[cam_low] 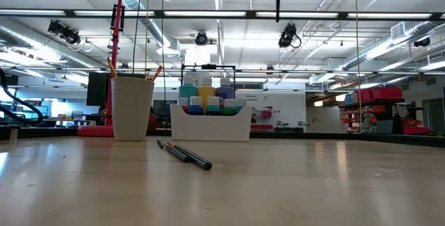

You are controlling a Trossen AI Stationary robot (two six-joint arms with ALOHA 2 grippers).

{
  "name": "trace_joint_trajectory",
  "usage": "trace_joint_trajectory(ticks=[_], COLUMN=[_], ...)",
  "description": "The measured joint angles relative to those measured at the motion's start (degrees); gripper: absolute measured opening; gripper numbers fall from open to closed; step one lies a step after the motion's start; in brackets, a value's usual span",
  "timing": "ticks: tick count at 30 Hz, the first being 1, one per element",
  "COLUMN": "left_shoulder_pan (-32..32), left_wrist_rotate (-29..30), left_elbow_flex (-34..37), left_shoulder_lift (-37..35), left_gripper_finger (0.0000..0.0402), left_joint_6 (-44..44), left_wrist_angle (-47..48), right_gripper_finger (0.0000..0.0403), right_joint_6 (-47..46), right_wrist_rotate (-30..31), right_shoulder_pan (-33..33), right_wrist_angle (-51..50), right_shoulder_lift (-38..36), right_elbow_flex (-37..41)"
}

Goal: Pick & Place Paint Supplies
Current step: Put the black paint brush into the white cup

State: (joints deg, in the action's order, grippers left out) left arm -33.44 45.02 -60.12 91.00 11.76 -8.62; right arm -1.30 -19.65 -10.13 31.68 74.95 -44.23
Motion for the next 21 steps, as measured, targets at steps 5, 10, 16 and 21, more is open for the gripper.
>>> trace_joint_trajectory(ticks=[5, 10, 16, 21], left_shoulder_pan=[1.80, 5.45, 9.19, 10.96], left_wrist_rotate=[1.36, -3.71, -8.75, -13.08], left_elbow_flex=[0.00, -0.04, 0.06, 0.02], left_shoulder_lift=[0.00, 0.00, 1.89, 5.04], left_gripper_finger=[0.0201, 0.0227, 0.0229, 0.0225], left_joint_6=[-4.18, -4.57, -1.89, -4.11], left_wrist_angle=[-5.83, -10.30, -10.56, -17.15], right_gripper_finger=[0.0000, 0.0000, 0.0000, 0.0000], right_joint_6=[-4.30, -4.07, -4.07, -3.81], right_wrist_rotate=[8.45, 15.46, 15.82, 15.82], right_shoulder_pan=[-2.64, -3.89, -4.00, -3.98], right_wrist_angle=[15.39, 16.47, 16.67, 16.58], right_shoulder_lift=[1.47, 2.04, 2.04, 2.04], right_elbow_flex=[7.30, 10.07, 10.39, 10.39])
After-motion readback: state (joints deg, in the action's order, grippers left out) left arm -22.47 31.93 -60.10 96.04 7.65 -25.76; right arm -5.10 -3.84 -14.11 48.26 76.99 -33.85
